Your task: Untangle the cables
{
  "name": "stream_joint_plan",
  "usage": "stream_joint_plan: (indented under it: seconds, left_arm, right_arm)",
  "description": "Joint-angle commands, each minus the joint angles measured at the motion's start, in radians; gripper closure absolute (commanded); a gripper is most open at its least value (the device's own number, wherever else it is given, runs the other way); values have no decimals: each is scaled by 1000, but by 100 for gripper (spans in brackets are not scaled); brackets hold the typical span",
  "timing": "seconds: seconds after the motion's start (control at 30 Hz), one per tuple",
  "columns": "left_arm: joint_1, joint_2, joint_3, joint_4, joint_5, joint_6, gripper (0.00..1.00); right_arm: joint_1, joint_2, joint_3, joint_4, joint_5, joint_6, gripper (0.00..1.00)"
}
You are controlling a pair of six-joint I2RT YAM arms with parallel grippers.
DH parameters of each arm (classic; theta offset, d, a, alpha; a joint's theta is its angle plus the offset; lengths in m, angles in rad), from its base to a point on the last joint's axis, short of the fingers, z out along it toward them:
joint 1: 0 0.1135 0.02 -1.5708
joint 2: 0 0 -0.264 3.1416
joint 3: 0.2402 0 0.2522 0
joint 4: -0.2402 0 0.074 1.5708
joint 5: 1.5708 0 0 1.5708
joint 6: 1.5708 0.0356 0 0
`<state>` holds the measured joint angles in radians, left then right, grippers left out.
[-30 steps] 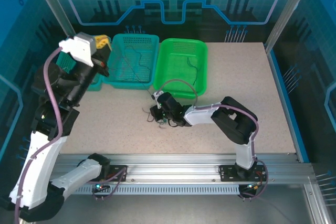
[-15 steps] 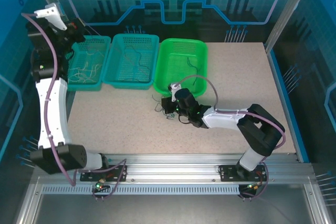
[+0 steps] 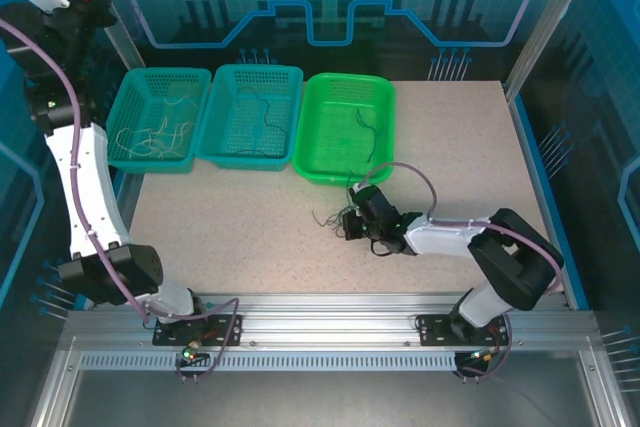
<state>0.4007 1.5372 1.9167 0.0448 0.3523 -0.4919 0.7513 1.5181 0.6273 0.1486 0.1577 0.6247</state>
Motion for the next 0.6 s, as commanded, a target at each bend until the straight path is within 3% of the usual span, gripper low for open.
stream_joint_plan:
  seconds: [0.0, 0.23, 0.57]
  left_arm:
    - [-8, 36, -26, 66, 83, -39, 100]
    - [-30, 61, -21, 138, 132, -19, 100]
    - [-96, 197, 261, 89, 151, -7, 100]
  right_arm:
    - [-10, -68, -59, -61, 20, -2, 98]
    - [-12, -137, -60, -132, 29, -19, 95]
    - [-11, -133, -85, -121, 36, 0, 96]
